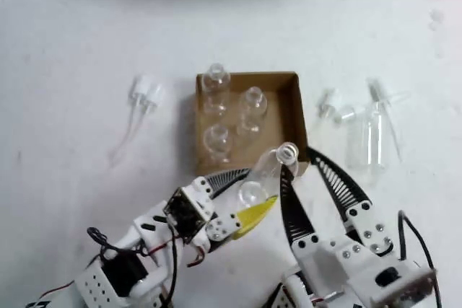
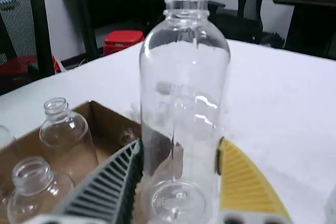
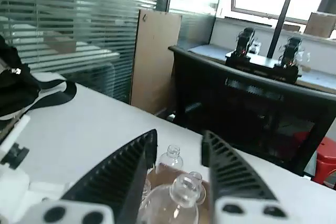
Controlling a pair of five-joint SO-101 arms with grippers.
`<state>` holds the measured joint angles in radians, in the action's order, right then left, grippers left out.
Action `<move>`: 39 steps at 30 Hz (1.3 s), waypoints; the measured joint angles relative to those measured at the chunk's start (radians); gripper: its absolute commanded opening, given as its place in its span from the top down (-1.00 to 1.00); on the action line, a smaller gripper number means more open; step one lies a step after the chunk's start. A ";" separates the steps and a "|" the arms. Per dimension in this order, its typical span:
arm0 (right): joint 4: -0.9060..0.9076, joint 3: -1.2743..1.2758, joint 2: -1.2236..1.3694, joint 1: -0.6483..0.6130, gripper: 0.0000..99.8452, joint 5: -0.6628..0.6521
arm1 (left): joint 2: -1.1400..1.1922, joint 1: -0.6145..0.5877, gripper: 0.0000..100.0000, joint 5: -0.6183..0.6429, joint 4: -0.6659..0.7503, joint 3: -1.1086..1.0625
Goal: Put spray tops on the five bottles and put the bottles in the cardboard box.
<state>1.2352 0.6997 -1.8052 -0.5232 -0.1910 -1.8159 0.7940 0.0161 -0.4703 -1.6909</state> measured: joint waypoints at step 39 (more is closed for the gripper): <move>-0.006 -0.123 0.419 0.318 0.60 0.114 | 0.000 -0.018 0.96 0.000 0.066 0.000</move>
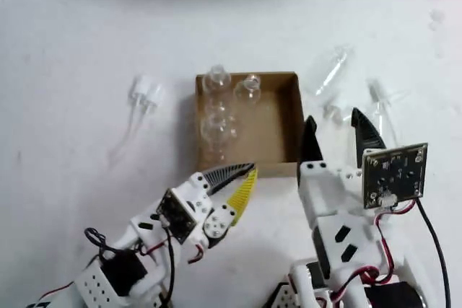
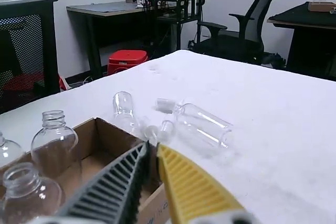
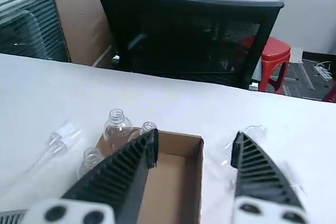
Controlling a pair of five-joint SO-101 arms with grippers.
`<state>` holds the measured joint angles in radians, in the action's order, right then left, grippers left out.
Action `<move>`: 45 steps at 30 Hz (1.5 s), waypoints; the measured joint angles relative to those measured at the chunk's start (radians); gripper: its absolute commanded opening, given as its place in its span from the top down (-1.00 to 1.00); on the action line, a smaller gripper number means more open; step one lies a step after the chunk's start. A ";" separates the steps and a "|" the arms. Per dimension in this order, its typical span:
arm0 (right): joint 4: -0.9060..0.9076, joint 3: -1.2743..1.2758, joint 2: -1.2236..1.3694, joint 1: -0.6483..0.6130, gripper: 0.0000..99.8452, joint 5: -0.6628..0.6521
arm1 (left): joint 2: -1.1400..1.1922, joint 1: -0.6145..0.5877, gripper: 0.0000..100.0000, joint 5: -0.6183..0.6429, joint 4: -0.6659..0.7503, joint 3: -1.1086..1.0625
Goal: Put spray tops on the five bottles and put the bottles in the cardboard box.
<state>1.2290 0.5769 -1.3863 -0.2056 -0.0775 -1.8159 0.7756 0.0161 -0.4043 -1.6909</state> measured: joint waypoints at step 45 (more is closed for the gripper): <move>0.180 -0.362 0.689 0.133 0.60 0.032 | -0.017 -0.827 0.96 0.021 -0.623 0.542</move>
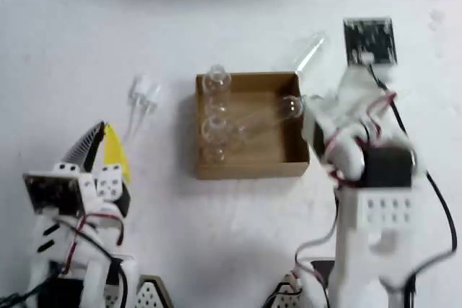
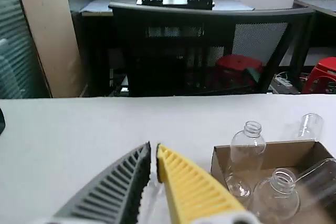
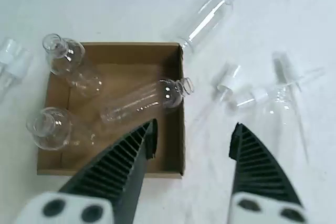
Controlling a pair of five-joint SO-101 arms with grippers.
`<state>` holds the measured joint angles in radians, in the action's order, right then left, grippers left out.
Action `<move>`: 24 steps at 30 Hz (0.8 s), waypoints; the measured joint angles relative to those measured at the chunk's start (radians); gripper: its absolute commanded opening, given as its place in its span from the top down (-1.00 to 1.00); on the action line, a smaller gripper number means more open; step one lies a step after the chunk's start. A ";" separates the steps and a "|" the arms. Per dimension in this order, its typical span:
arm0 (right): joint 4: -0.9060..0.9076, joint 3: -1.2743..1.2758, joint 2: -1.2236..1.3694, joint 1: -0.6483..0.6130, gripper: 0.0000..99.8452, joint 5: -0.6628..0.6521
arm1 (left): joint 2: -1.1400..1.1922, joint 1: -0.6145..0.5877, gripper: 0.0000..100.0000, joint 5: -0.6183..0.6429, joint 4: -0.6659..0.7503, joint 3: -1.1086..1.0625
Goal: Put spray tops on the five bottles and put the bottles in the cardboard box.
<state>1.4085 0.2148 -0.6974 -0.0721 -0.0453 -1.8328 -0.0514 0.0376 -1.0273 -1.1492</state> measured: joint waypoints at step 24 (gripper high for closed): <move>-0.213 -0.104 0.684 -0.023 0.60 0.575 | 0.012 -0.098 0.95 0.051 0.387 -0.313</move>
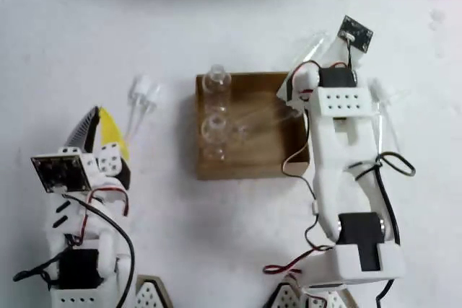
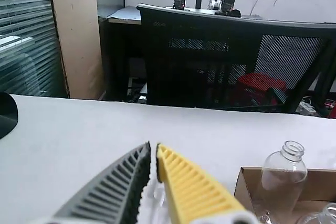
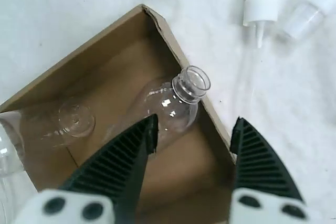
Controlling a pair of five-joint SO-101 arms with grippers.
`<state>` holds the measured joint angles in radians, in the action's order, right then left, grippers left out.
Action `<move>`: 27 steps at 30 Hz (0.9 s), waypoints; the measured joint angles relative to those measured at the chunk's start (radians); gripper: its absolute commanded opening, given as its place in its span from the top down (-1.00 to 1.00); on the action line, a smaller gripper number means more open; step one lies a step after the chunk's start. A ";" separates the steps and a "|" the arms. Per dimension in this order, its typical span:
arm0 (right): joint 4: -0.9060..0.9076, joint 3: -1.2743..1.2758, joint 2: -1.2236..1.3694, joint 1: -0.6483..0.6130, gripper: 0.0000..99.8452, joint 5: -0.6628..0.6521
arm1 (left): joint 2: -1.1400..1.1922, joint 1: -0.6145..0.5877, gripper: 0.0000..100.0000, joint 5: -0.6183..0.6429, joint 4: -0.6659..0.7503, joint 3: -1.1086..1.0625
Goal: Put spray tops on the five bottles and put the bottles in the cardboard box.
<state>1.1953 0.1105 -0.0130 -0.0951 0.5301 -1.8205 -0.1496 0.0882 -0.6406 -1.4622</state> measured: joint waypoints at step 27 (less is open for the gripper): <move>-0.150 0.000 0.098 0.023 0.81 0.018 | 0.000 0.000 0.95 0.000 0.000 0.000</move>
<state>1.0449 0.1105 0.0852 -0.0721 0.5485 -1.8205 -0.1496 0.0882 -0.6406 -1.4622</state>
